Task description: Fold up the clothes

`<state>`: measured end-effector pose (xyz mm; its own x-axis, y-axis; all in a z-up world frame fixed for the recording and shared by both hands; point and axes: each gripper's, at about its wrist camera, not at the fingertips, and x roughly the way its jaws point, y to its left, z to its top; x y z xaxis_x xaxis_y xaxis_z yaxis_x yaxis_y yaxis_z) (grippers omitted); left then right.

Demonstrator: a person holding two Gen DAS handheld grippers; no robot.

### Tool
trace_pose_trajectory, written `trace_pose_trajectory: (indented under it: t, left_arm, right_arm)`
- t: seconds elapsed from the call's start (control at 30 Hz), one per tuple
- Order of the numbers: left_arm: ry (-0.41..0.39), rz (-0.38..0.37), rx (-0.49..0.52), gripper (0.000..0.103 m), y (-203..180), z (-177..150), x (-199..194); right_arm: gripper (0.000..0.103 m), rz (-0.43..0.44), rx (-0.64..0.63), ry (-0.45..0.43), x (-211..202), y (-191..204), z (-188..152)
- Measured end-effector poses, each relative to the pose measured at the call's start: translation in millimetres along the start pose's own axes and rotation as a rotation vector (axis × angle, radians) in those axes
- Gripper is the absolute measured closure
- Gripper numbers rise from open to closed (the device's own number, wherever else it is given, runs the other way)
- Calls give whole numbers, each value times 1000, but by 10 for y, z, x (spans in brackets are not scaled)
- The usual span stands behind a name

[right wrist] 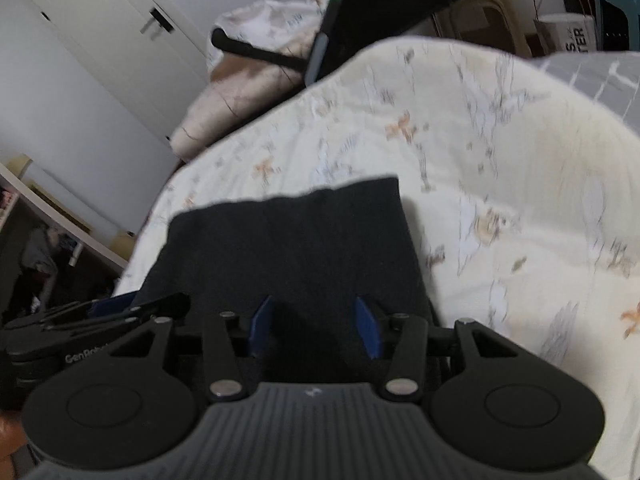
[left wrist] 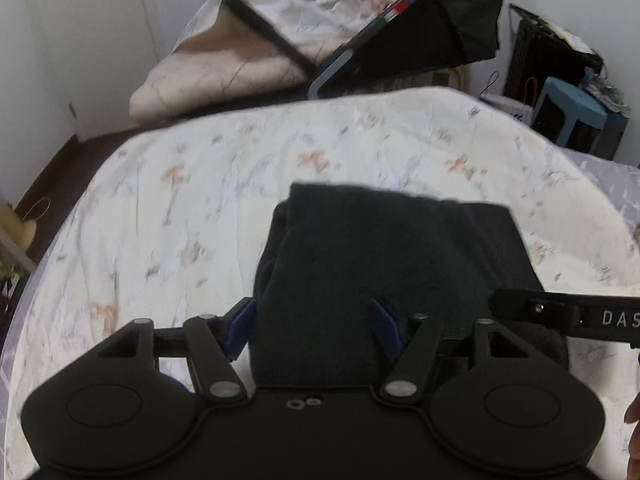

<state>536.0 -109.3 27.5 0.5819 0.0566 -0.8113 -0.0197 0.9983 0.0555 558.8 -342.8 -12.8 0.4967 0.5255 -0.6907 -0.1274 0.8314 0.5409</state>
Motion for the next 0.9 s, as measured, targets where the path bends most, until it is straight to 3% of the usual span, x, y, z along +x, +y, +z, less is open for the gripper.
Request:
trace_pose_trajectory:
  t: [0.33,0.6,0.73,0.9]
  left_arm:
    - [13,-29,-70,38,127,-119,54]
    - [-76,-26,-16,40,130,-153,-439]
    - [-73,-13,1,40,76,-210,-480]
    - [-15,4,-1,39,61,-317,-313]
  right_arm:
    - [51,-74,20,28,174,20,-22]
    - [51,9,-1,-80,-391,99,-152]
    - [51,12,-40,-74,-505,141,-318]
    - [51,-19,-32,-18,-333,99,-448]
